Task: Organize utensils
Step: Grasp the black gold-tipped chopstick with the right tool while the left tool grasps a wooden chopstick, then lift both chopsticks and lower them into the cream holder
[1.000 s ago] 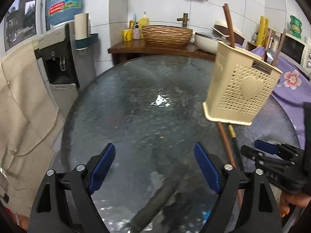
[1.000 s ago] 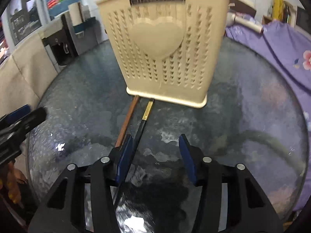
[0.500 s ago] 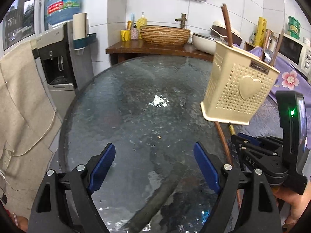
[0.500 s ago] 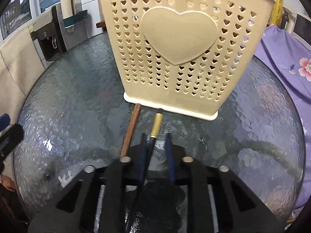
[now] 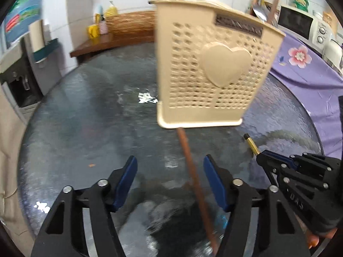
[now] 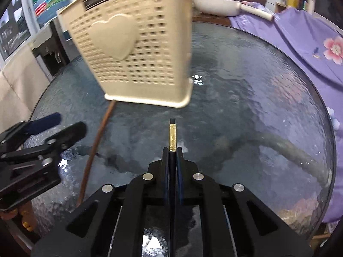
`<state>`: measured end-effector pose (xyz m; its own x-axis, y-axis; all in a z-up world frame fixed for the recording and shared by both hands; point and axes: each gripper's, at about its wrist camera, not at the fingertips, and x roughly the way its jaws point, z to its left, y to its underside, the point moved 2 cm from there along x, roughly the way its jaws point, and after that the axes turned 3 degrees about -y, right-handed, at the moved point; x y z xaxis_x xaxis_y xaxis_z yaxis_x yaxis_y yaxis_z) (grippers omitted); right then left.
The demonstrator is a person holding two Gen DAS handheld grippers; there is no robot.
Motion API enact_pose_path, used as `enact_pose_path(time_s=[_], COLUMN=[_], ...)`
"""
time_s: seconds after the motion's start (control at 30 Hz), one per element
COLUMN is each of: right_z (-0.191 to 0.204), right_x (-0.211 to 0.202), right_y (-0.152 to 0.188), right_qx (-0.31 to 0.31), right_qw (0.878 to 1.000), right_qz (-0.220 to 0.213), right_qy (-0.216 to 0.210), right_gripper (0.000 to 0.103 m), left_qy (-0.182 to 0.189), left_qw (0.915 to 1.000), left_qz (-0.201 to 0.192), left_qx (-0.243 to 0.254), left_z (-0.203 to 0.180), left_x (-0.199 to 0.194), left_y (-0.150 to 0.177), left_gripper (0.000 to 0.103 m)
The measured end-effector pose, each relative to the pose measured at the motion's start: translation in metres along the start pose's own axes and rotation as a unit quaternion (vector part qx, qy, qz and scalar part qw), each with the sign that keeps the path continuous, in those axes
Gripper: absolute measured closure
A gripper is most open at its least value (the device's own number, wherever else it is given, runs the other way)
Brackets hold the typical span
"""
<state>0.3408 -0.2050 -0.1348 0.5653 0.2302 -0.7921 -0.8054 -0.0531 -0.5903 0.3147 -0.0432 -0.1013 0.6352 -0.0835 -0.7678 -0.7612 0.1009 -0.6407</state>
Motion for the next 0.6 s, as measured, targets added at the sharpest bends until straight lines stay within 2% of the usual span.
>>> enact_pose_path(time_s=[0.17,0.23,0.33,0.4,0.6], right_z=[-0.011,-0.011,-0.008,-0.009,-0.005], right_x=[-0.002,-0.001,0.001,0.001,0.001], right_y=[0.000,-0.001,-0.004,-0.004,-0.001], right_qx=[0.011,0.012,0.013,0.010,0.008], right_qw=[1.000,1.000,1.000,1.000,1.000], right_qz=[-0.001,-0.002,-0.002,-0.003,-0.011], right_qy=[-0.004,-0.005,-0.006,-0.003,0.003], right_gripper=[0.095,0.095,0.095,0.095,0.095], left_qy=[0.007,-0.005,-0.022,-0.030,-0.027], left_qw=[0.9996,0.9997,0.9995,0.9994,0.9996], left_qz=[0.028,0.023,0.019,0.017,0.013], left_qx=[-0.005,0.002,0.008,0.011,-0.001], left_z=[-0.011,-0.015,-0.019,-0.020,-0.018], left_x=[0.020,0.022,0.024,0.024,0.022], left_y=[-0.003,-0.003,-0.004,-0.004,-0.005], left_gripper=[0.060,0.063,0.078,0.094,0.096])
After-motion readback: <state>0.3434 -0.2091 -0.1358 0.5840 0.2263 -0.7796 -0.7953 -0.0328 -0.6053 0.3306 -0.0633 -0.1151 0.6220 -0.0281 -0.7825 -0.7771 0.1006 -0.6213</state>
